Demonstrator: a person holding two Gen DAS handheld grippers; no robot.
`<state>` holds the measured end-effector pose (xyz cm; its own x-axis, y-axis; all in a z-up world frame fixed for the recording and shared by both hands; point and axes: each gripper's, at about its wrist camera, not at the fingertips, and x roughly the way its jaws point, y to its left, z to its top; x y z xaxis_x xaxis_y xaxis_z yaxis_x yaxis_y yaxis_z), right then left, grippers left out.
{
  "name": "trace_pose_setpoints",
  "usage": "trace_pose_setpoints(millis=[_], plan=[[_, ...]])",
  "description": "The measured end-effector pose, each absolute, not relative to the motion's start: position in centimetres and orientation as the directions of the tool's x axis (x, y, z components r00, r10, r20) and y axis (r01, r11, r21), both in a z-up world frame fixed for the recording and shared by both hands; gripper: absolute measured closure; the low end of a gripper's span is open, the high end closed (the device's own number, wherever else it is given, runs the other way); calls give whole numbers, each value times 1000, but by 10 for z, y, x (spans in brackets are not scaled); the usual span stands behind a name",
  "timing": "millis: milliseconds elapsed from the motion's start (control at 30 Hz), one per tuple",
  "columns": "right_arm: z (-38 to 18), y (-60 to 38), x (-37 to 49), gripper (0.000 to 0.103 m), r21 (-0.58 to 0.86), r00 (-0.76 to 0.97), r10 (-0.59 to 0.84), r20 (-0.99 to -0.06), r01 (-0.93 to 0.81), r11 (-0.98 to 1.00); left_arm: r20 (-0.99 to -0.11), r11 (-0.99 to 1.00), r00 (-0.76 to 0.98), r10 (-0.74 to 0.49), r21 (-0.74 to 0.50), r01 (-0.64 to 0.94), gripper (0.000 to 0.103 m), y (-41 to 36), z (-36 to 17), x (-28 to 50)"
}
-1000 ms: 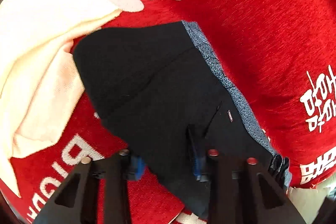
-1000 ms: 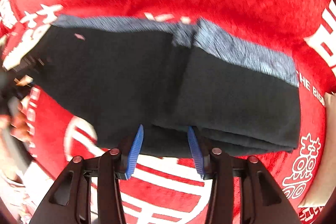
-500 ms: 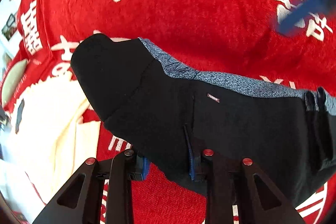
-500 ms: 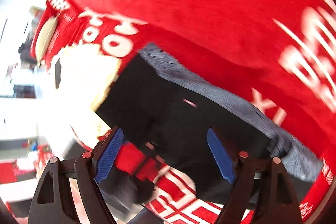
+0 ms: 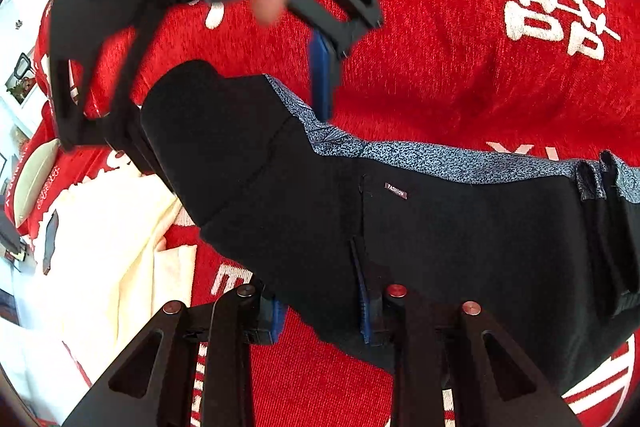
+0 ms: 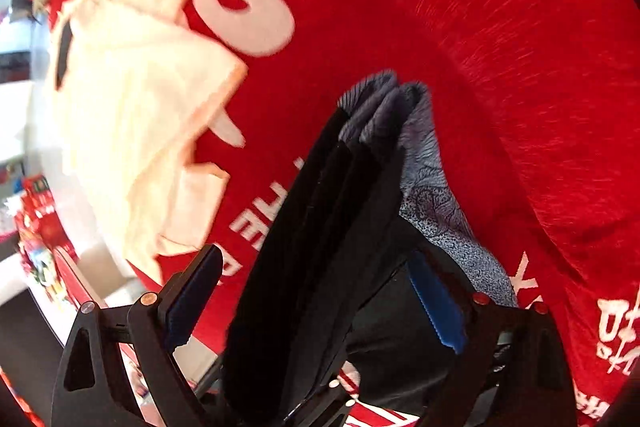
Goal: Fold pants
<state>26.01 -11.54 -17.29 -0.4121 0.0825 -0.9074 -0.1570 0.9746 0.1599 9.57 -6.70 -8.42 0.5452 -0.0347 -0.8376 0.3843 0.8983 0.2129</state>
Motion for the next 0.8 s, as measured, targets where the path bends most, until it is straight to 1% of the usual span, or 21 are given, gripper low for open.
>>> trace_pose_setpoints(millis=[67,133,167,200,233,467,800], plan=[[-182,-121,256,19,146,-437,67,-897,-150,978,-839,898,543,-33,214,385,74,-67,-82,94],[-183,-130,251,64,173,-443,107,-890,-110,979,-843,899,537,-37,207,387,74,-70,-80,92],[-181,-136,249,69,196,-434,146,-889,-73,978,-844,898,536,-34,210,388,74,-72,-79,93],[-178,-141,247,79,200,-418,157,-895,-62,978,-841,895,539,-36,213,392,74,-72,-79,92],[-171,-146,245,83,214,-388,177,-905,-55,975,-835,889,549,-40,221,401,74,-76,-75,90],[-126,-185,227,85,299,-247,297,-922,27,954,-801,855,592,-89,243,458,74,-95,-42,68],[-32,-278,170,85,485,-2,490,-872,132,864,-753,771,622,-216,259,582,74,-150,11,16]])
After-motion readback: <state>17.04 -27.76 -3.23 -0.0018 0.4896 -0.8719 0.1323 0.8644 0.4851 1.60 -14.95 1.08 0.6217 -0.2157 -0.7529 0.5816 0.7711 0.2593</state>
